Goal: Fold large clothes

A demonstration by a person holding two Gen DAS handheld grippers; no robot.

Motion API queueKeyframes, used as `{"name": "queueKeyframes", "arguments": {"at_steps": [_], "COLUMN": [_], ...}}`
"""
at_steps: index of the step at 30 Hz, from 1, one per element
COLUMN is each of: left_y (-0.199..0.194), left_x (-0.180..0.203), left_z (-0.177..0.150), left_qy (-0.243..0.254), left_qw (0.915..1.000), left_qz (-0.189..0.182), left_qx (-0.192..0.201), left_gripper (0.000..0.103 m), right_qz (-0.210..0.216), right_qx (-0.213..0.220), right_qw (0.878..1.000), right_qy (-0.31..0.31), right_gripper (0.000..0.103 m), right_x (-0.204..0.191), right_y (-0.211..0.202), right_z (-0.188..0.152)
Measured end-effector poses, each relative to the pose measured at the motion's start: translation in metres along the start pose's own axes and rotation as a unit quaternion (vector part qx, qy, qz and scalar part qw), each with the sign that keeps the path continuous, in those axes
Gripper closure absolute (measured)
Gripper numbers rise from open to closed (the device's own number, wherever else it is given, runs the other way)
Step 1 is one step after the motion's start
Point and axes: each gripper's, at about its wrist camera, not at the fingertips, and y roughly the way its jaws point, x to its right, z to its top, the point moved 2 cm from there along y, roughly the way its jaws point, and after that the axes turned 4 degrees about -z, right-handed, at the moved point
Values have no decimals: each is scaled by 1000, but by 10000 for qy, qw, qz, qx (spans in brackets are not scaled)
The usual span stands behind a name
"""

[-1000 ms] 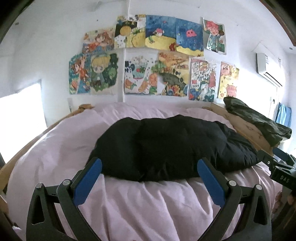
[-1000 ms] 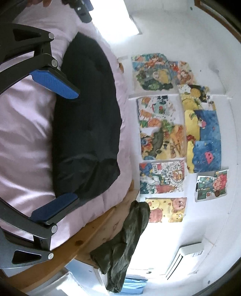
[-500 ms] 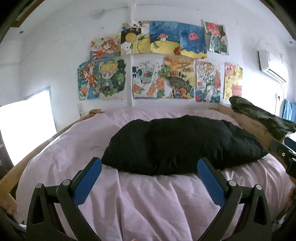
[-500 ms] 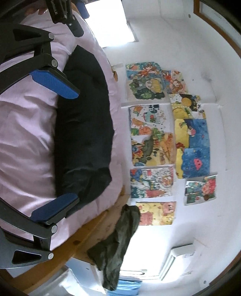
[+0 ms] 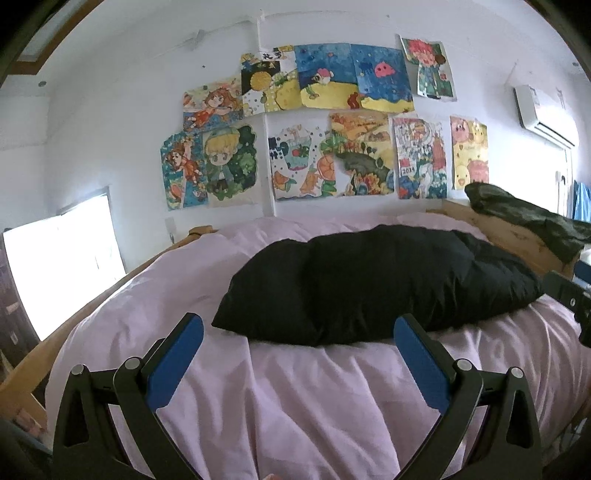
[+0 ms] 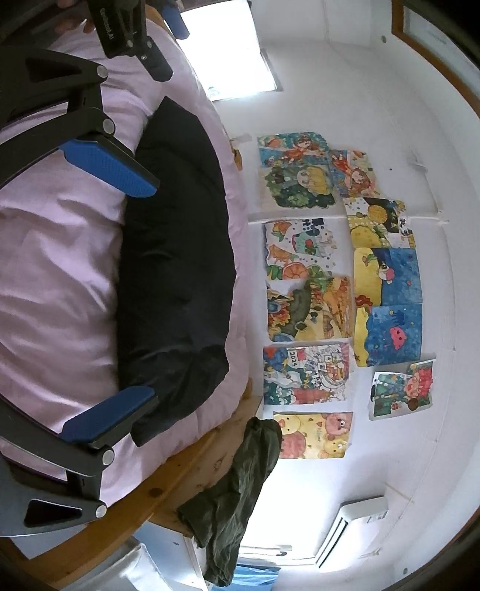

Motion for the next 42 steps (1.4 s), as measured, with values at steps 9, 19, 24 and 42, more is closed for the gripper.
{"name": "queueKeyframes", "arguments": {"at_steps": [9, 19, 24, 42], "left_y": [4, 5, 5, 5], "left_x": [7, 5, 5, -1], "left_z": [-6, -6, -6, -9], "left_qy": [99, 16, 23, 38], "left_qw": [9998, 9999, 9999, 9998], "left_qz": [-62, -10, 3, 34], "left_qx": [-136, -148, -165, -210], "left_gripper": [1, 1, 1, 2], "right_qz": [-16, -19, -15, -7], "right_qx": [-82, -98, -105, -119], "right_qw": [10000, 9999, 9999, 9999], "right_qy": [13, 12, 20, 13], "right_gripper": [0, 0, 0, 0], "right_x": [0, 0, 1, 4], "right_y": [4, 4, 5, 6], "right_z": [-4, -5, -6, -7]}}
